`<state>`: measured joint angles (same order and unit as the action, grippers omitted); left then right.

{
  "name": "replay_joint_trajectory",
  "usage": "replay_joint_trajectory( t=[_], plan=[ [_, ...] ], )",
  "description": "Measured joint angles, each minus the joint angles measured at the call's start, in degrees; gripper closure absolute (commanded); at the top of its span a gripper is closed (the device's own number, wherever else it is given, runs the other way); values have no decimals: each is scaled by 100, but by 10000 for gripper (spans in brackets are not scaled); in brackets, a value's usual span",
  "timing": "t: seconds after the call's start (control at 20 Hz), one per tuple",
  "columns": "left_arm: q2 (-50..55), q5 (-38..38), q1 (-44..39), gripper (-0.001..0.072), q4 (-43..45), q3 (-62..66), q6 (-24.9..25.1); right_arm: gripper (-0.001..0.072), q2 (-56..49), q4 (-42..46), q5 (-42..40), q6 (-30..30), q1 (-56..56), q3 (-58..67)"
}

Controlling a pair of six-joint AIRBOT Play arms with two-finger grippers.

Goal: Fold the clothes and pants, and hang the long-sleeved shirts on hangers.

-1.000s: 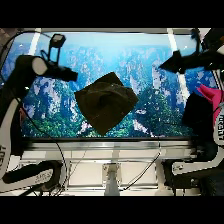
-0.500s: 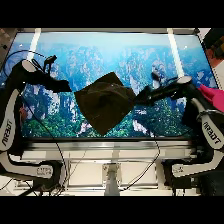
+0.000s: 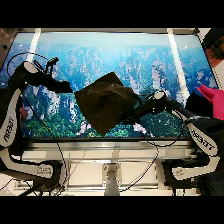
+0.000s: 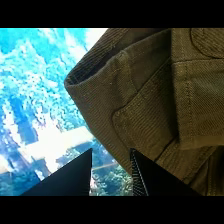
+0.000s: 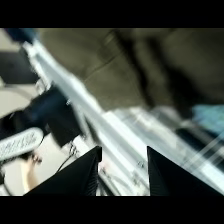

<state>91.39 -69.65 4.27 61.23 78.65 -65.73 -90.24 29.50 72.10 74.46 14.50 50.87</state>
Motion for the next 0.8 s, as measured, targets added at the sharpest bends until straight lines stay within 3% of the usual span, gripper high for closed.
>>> replay_joint_trajectory(
  t=[0.4,0.45,0.5,0.55,0.7,0.8],
  plan=[
    [-50,0,0,427,-74,0,17,368,0,232,-1307,610,81,-28],
    [-68,0,0,427,-114,0,17,404,0,236,-1429,645,83,-28],
    [-81,-2,0,428,-138,0,17,588,0,236,-1534,673,83,-28],
    [-92,-2,0,440,-140,0,17,683,0,236,-1611,699,83,-26],
    [-120,-2,0,517,-173,0,17,684,61,238,-1768,719,68,7],
    [-131,-9,0,516,-179,0,17,684,151,275,-1790,719,-52,118]
  ],
)
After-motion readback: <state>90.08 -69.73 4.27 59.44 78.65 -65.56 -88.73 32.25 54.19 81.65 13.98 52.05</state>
